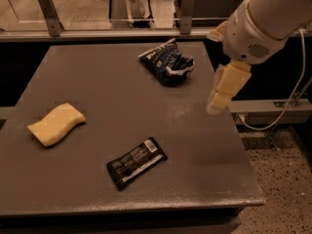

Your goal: Move blue chip bag near sponge

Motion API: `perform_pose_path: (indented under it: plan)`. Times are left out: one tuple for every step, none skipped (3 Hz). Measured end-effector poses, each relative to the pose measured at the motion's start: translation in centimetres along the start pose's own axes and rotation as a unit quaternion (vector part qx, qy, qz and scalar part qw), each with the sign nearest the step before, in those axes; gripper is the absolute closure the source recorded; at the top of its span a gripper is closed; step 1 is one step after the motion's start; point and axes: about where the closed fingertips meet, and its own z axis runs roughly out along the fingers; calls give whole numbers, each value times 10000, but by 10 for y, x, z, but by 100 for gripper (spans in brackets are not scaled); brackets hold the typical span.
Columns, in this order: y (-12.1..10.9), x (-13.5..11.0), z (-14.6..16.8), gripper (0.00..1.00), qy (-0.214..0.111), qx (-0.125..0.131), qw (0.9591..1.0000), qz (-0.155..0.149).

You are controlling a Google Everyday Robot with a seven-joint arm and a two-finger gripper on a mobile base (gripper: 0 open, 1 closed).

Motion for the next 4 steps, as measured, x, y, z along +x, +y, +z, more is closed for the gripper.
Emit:
perform_pose_path:
  plan:
    - [-20,-36,37,0,-470,157,9987,70]
    - [-43,-57,84,0,-420,383,9979,321]
    - [-52,-52,83,0,-250,570,9970,458]
    - [-51,-52,82,0,-249,565,9971,454]
